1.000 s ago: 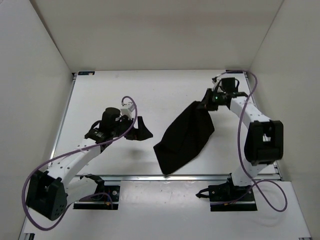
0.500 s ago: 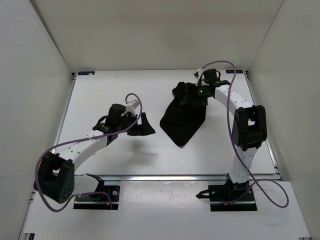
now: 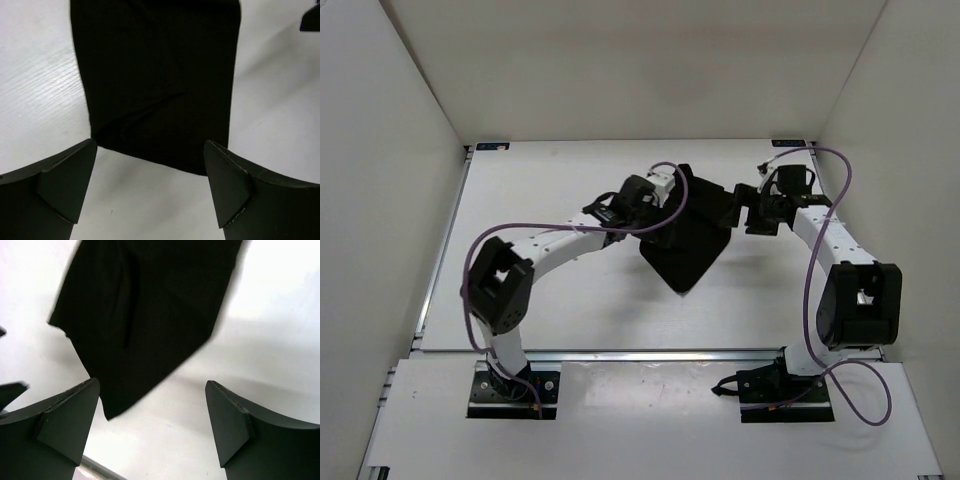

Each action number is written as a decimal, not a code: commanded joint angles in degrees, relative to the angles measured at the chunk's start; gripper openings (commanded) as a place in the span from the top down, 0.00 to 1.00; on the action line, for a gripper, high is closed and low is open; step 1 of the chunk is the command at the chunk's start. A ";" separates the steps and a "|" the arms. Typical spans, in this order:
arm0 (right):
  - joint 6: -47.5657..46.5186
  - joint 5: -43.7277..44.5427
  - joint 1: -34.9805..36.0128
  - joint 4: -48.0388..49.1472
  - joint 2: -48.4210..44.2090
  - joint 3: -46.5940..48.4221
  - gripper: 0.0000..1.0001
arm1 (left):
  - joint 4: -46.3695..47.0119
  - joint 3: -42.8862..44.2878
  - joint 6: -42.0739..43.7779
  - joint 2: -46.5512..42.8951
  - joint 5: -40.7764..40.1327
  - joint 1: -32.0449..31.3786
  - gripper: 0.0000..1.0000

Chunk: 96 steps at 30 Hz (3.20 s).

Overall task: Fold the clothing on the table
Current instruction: Move the skirt to the center of the board, then flatten the skirt out

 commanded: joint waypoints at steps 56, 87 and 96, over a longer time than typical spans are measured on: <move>2.27 -2.32 -4.47 3.59 -17.41 -17.04 0.22 | 27.51 -28.13 -40.17 -14.89 9.13 16.91 1.00; 5.43 -9.62 26.90 6.40 8.34 -4.56 0.26 | -12.73 -48.14 -36.15 -46.57 -19.26 20.80 1.00; 10.62 -13.03 33.15 8.34 11.60 -5.88 0.24 | -13.08 -45.59 -31.76 -40.26 -20.40 20.37 1.00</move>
